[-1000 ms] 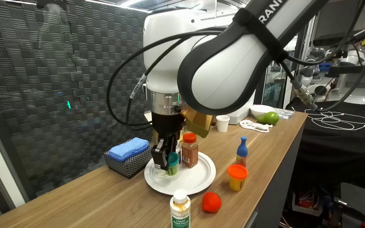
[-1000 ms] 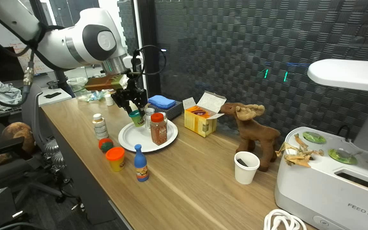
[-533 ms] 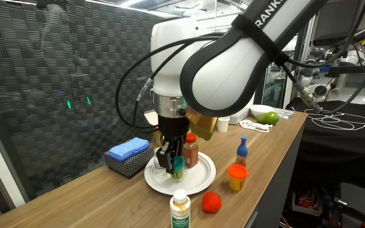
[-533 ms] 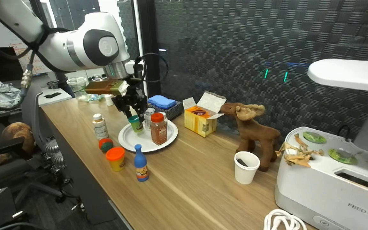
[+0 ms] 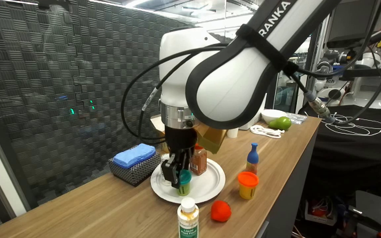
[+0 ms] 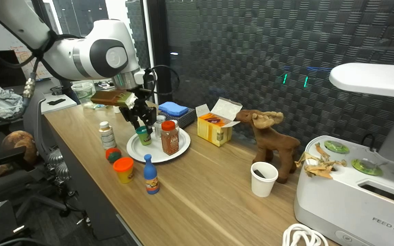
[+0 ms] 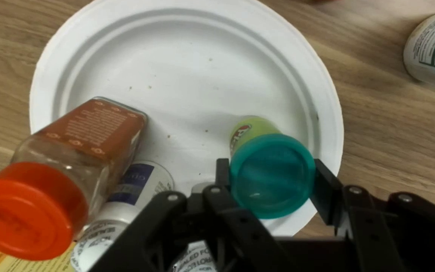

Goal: Put the bottles on the tray

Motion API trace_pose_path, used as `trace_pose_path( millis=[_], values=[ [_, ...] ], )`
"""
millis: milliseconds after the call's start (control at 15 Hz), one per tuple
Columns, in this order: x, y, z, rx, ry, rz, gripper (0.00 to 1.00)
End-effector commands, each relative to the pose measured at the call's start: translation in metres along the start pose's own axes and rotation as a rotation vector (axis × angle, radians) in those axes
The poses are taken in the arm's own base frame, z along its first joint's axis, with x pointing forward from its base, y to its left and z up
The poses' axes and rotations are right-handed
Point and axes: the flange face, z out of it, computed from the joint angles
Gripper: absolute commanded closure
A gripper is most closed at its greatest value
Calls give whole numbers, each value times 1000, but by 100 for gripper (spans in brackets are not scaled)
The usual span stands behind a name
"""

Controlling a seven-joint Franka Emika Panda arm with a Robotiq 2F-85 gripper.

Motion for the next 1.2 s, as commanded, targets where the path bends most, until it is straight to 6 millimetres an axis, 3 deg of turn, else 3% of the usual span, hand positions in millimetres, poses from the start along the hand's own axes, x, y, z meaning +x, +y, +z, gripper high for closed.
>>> trace_pose_path(
  millis=[0, 67, 267, 667, 1133],
  values=[
    [0, 0, -5, 12, 41, -4, 41],
    [0, 0, -7, 13, 42, -7, 21],
    [-4, -1, -15, 7, 54, -2, 1],
    [-20, -2, -49, 8, 69, 38, 0],
    [-53, -7, -95, -6, 82, 114, 0]
  ],
)
